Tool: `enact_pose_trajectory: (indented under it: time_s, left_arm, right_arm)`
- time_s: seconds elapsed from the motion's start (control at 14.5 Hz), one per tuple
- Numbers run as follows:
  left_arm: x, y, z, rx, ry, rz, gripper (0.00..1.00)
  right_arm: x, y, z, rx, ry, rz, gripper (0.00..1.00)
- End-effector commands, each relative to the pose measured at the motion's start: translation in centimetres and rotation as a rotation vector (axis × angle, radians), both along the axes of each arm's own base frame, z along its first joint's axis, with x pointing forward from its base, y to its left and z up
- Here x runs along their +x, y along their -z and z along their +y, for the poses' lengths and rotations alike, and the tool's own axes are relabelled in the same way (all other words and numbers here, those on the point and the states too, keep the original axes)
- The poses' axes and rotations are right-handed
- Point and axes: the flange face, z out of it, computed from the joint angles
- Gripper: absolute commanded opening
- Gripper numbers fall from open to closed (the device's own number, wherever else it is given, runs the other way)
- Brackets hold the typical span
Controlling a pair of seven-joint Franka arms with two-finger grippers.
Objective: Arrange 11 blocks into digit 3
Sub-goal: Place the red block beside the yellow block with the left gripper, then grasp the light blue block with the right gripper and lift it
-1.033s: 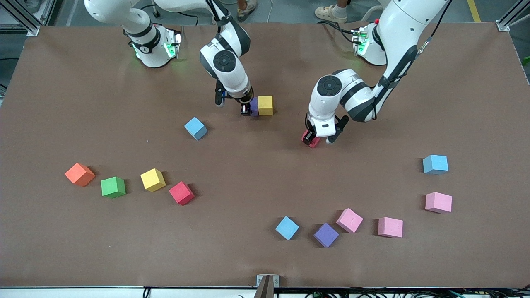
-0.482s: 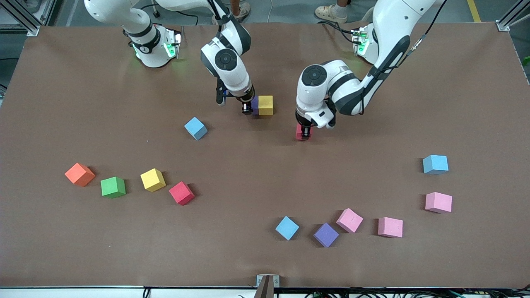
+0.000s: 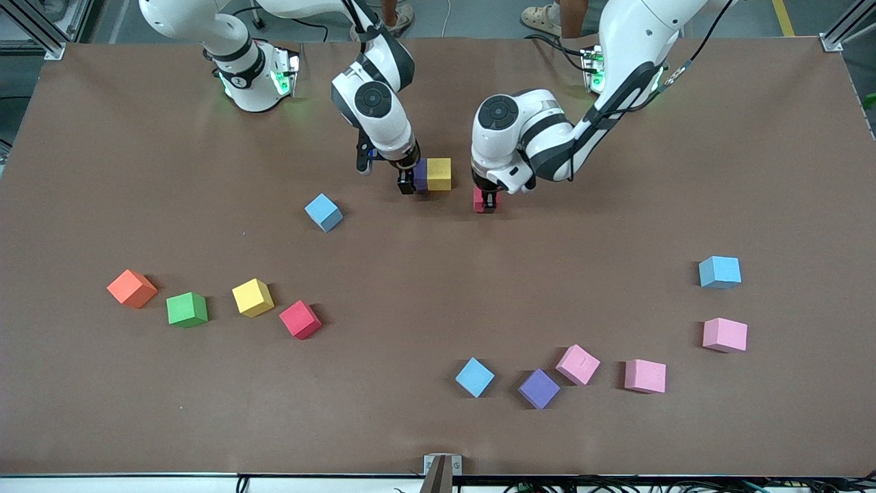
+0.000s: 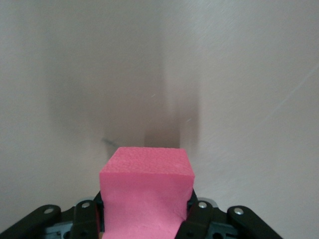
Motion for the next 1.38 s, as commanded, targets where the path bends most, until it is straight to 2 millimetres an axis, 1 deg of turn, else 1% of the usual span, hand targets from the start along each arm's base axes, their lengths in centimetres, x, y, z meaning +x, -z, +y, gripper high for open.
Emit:
enact_pose_trajectory:
  time_s: [0.0, 0.07, 0.21, 0.28, 0.41, 0.48, 0.62, 0.76, 0.96, 1.03, 1.24, 1.31]
  left_arm:
    - [-2.8, 0.2, -2.0, 0.013, -0.105, 0.003, 0.08]
    - [-3.4, 0.3, -2.4, 0.015, -0.114, 0.006, 0.08]
    - [-5.2, 0.9, -3.4, 0.022, -0.120, 0.018, 0.07]
    - [-5.5, 1.1, -3.6, 0.024, -0.132, 0.022, 0.08]
    - [-5.8, 1.2, -3.7, 0.031, -0.142, 0.023, 0.08]
    - [-5.9, 1.4, -3.5, 0.043, -0.145, 0.028, 0.07]
    - [-5.8, 1.6, -3.4, 0.050, -0.155, 0.031, 0.07]
    - [-5.7, 1.5, -3.4, 0.049, -0.167, 0.029, 0.07]
    - [-5.6, 1.3, -3.6, 0.046, -0.201, 0.025, 0.07]
    - [-5.6, 1.3, -3.7, 0.046, -0.209, 0.023, 0.08]
    - [-5.5, 1.2, -3.8, 0.045, -0.236, 0.014, 0.08]
    - [-5.5, 1.1, -3.8, 0.044, -0.240, 0.012, 0.08]
  right_arm:
    - [0.4, -0.9, -0.9, 0.014, 0.042, -0.001, 1.00]
    - [1.1, -1.8, -1.1, 0.026, 0.054, -0.010, 1.00]
    - [3.4, -3.5, -2.5, 0.042, 0.093, -0.024, 1.00]
    - [4.7, -5.0, -2.9, 0.051, 0.110, -0.021, 1.00]
    - [7.0, -7.1, -3.7, 0.062, 0.131, -0.015, 1.00]
    - [7.9, -7.6, -4.1, 0.063, 0.112, -0.011, 1.00]
    - [7.9, -8.1, -4.5, 0.054, 0.086, 0.011, 1.00]
    - [7.9, -8.1, -4.5, 0.052, 0.081, 0.013, 1.00]
    - [8.7, -8.2, -5.2, 0.025, 0.022, -0.025, 1.00]
    - [9.4, -8.2, -5.9, 0.006, -0.013, -0.048, 1.00]
    - [13.6, -8.4, -10.3, -0.077, -0.210, -0.144, 1.00]
    - [15.4, -8.6, -12.2, -0.095, -0.283, -0.170, 1.00]
